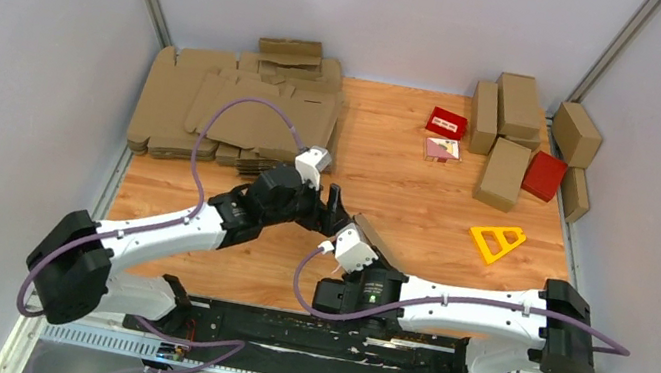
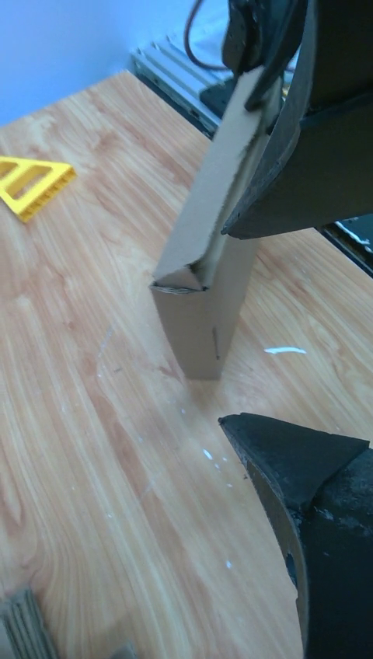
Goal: Fold the paper box
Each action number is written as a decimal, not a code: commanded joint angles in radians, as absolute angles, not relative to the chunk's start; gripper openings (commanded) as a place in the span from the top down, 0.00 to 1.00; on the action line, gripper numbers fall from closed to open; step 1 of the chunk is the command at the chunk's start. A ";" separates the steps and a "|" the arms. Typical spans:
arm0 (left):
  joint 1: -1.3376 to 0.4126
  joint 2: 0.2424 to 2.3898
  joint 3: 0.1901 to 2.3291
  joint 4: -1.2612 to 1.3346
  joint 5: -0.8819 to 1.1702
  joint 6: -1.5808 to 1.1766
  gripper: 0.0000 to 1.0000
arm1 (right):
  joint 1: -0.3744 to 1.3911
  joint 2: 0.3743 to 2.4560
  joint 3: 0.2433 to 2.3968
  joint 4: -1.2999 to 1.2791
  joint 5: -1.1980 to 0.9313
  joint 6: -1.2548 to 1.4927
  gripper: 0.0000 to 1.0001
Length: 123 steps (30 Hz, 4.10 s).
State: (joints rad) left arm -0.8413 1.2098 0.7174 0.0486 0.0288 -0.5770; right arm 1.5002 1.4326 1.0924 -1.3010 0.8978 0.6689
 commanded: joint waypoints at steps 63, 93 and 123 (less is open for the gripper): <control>-0.660 1.458 0.607 0.331 0.290 -0.752 0.40 | 1.407 1.256 1.169 -1.157 0.730 0.514 0.45; -0.699 1.442 0.639 0.285 0.272 -0.732 0.42 | 1.255 0.959 0.912 -1.134 0.426 0.699 1.00; -0.716 1.427 0.651 0.268 0.257 -0.720 0.42 | 1.253 0.889 1.000 -1.199 0.500 0.767 0.57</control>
